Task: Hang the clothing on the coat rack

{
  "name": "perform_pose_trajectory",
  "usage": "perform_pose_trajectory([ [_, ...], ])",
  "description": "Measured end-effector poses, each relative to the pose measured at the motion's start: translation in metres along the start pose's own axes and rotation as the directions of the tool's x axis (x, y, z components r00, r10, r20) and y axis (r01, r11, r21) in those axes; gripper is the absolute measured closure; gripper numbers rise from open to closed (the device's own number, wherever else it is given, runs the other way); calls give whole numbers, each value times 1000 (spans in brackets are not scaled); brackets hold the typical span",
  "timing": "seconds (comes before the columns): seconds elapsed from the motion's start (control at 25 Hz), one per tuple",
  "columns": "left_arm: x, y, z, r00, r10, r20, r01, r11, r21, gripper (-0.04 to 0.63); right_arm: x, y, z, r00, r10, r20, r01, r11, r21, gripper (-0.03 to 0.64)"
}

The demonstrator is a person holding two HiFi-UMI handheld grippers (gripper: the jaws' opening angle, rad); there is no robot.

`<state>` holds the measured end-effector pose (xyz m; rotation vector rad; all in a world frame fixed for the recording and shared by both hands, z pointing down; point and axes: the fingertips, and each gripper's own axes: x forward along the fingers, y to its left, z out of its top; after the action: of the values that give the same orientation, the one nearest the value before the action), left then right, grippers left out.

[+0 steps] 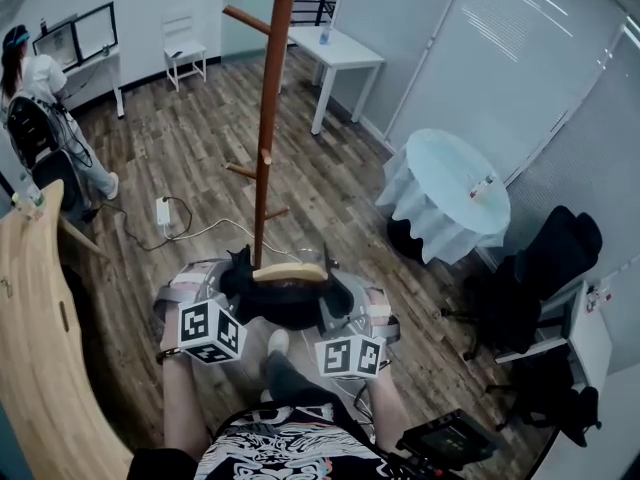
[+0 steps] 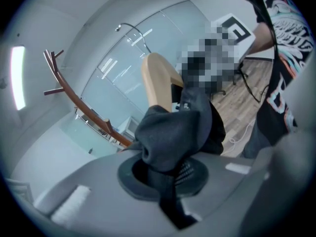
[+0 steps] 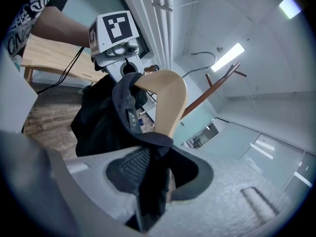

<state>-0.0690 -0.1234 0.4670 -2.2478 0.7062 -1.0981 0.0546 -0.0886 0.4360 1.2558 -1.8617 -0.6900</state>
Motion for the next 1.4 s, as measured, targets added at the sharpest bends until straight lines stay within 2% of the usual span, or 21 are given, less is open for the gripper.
perform_pose_trajectory([
  [0.32, 40, 12, -11, 999, -41, -14, 41, 999, -29, 598, 40, -6, -18, 999, 35, -11, -35, 999, 28, 506],
  [0.56, 54, 24, -31, 997, -70, -36, 68, 996, -66, 598, 72, -4, -14, 998, 71, -3, -70, 997, 37, 506],
  [1.12, 79, 61, -61, 993, -88, -74, 81, 992, -97, 598, 130, -12, -1, 993, 120, 24, -121, 992, 29, 506],
  [1.4, 96, 78, -70, 993, -90, -75, 82, 991, -102, 598, 156, -20, -1, 992, 119, 34, -119, 993, 19, 509],
])
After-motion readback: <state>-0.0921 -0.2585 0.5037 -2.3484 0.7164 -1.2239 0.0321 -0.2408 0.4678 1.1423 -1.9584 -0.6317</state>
